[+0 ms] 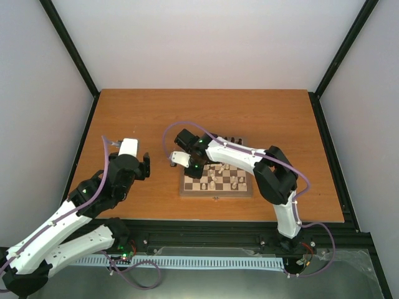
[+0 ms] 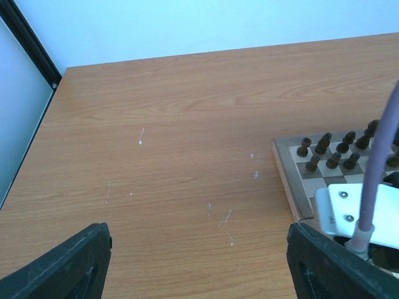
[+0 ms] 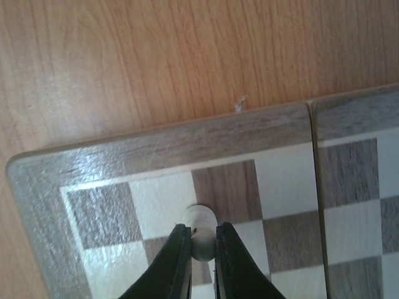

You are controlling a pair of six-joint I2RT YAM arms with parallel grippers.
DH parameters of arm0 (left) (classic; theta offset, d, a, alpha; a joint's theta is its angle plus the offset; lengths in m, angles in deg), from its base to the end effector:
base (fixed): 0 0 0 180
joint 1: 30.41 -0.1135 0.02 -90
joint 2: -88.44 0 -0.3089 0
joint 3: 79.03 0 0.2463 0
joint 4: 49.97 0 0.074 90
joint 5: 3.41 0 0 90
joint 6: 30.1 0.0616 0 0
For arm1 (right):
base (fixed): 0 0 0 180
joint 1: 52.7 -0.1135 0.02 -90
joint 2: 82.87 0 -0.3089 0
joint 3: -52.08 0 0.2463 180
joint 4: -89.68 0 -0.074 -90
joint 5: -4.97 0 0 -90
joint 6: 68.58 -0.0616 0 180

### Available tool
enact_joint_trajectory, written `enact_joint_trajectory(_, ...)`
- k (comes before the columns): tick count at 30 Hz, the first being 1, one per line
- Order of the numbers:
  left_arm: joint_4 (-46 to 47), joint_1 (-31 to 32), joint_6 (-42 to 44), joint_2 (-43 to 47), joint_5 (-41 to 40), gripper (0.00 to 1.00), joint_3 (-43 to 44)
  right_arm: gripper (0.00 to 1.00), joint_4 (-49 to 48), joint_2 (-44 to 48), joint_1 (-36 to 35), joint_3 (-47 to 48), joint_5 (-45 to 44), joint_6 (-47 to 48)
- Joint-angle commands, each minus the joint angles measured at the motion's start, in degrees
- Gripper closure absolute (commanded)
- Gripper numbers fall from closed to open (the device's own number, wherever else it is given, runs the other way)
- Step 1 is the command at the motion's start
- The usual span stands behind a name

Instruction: Set up the chess pieces on the board

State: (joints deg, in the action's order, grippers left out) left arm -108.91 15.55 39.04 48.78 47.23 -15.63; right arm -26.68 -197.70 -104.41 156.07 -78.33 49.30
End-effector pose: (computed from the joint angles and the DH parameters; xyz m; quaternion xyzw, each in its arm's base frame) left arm 0.1025 -0.0498 0.3397 0.0304 0.8497 0.0110 0.5263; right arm 0.2594 0.3402 0.2173 -0.6392 0.7550 0.0845 0.1199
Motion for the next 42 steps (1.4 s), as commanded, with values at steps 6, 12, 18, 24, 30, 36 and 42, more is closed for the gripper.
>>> enact_joint_trajectory(6, 0.2, -0.4, -0.5, 0.4, -1.6, 0.21, -0.1, 0.93, 1.8, -4.3, -1.6, 5.0, -1.2, 0.0)
enact_joint_trajectory(12, 0.4, -0.4, -0.3, 0.8, -1.5, 0.21, -0.3, 0.93, 3.1, -4.4, -2.5, 5.1, 0.2, 0.0)
enact_joint_trajectory(18, 0.4, -0.4, -0.2, 0.8, -1.4, 0.21, -0.3, 0.93, 3.7, -3.1, -2.8, 4.1, 0.5, -0.2)
enact_joint_trajectory(24, 0.5, -0.4, 0.0, 0.3, -1.0, 0.21, -0.4, 0.93, 3.6, -3.0, -2.8, 3.3, 0.8, -0.2)
enact_joint_trajectory(30, 0.4, -0.4, -0.1, 0.2, -0.8, 0.21, -0.4, 0.93, 3.9, -2.4, -2.8, 2.7, 0.9, -0.3)
enact_joint_trajectory(36, 0.4, -0.4, -0.1, 0.3, -0.9, 0.21, -0.4, 0.93, 3.5, -1.3, -2.8, 1.3, 0.5, -0.3)
enact_joint_trajectory(42, 0.5, -0.4, 0.1, 0.2, -0.7, 0.21, -0.5, 0.93, 3.2, -0.9, -2.8, 0.4, 1.0, -0.5)
